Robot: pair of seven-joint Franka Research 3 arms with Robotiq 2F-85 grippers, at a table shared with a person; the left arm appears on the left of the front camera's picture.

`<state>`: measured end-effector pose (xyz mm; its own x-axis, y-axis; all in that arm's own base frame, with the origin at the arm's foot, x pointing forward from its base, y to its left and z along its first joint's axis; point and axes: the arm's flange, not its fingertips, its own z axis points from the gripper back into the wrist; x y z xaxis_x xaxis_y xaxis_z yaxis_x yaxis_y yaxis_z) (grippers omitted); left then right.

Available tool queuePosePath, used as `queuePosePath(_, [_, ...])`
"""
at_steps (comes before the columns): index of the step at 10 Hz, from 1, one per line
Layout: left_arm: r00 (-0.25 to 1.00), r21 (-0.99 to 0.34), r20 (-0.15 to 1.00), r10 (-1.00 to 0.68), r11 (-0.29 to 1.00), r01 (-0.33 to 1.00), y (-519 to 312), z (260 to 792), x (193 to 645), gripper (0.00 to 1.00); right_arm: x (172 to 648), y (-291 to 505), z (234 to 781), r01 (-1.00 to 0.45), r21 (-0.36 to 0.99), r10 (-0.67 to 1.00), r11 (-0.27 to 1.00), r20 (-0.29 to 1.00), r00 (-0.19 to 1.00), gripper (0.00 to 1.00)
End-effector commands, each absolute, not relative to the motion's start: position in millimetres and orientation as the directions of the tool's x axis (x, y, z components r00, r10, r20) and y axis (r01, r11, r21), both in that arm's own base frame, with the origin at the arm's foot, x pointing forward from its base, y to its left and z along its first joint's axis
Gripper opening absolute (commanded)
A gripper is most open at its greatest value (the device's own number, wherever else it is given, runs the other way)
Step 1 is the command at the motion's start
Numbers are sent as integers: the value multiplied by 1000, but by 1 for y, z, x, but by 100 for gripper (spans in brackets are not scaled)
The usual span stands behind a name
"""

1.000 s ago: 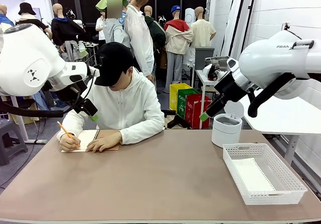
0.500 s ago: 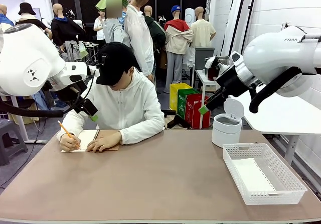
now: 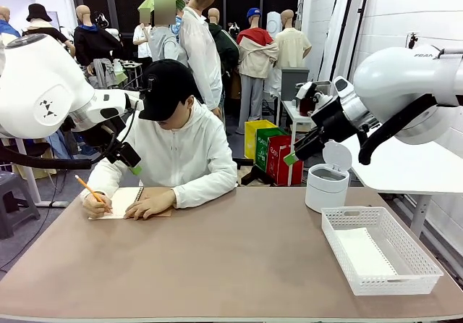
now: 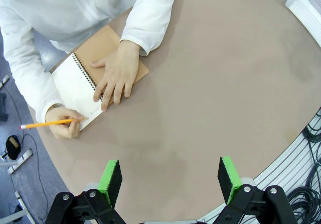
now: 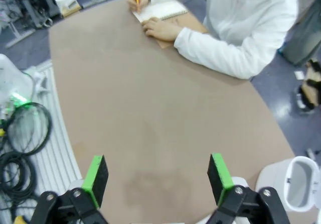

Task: Sort the paper based on its condition.
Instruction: If a person hands you a paper, place it in the Organizing basket , and if it's crumpled, put it in the Trash can.

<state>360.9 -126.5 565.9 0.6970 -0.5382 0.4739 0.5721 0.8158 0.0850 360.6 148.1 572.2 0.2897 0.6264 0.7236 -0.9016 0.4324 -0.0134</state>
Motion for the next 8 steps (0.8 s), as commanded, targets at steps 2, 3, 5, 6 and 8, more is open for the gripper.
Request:
queuePosePath(2, [696,80,478,-537,815,574,-126,567,361,100,361,148,575,-899,-20,632,437,719,291,100])
queuePosePath(3, [696,80,478,-537,815,574,-126,567,361,100,361,148,575,-899,-20,632,437,719,291,100])
queuePosePath(5, [696,80,478,-537,815,574,-126,567,361,100,361,148,575,-899,-20,632,437,719,291,100])
queuePosePath(6, [696,80,478,-537,815,574,-126,567,361,100,361,148,575,-899,-20,632,437,719,291,100])
queuePosePath(8, [696,80,478,-537,815,574,-126,567,361,100,361,148,575,-899,-20,632,437,719,291,100])
